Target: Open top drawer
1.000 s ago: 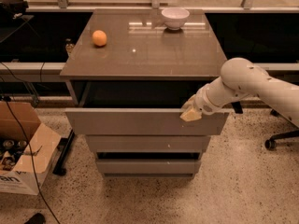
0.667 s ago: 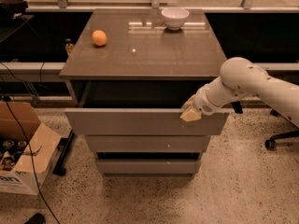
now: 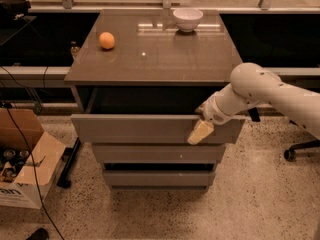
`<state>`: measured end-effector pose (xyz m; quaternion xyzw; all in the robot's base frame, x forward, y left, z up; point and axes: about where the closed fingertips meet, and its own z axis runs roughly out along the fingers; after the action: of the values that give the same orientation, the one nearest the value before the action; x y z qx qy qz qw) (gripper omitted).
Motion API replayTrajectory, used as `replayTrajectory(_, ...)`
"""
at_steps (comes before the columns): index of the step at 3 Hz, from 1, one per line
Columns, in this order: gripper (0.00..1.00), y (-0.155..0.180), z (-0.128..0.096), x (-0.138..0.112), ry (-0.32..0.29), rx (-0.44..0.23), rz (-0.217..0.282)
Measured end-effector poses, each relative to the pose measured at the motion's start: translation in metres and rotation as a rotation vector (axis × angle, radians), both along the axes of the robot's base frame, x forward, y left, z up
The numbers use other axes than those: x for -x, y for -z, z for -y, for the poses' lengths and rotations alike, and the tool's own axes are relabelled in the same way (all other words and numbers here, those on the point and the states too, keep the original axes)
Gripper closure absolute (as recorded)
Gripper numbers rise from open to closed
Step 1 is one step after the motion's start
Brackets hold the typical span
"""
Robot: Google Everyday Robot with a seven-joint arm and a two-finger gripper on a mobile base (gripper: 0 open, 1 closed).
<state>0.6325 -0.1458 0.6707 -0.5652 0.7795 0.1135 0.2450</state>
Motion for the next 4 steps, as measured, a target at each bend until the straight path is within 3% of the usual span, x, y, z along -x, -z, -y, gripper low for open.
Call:
replayTrajectory(1,0.00,0.007,0.003,0.005,0.004,0.008,-0.010)
replayTrajectory(2,0.00,0.012,0.006,0.011,0.003,0.025,-0.027)
replayTrajectory(4,0.42,0.022,0.009,0.022,-0.043,0.091,-0.101)
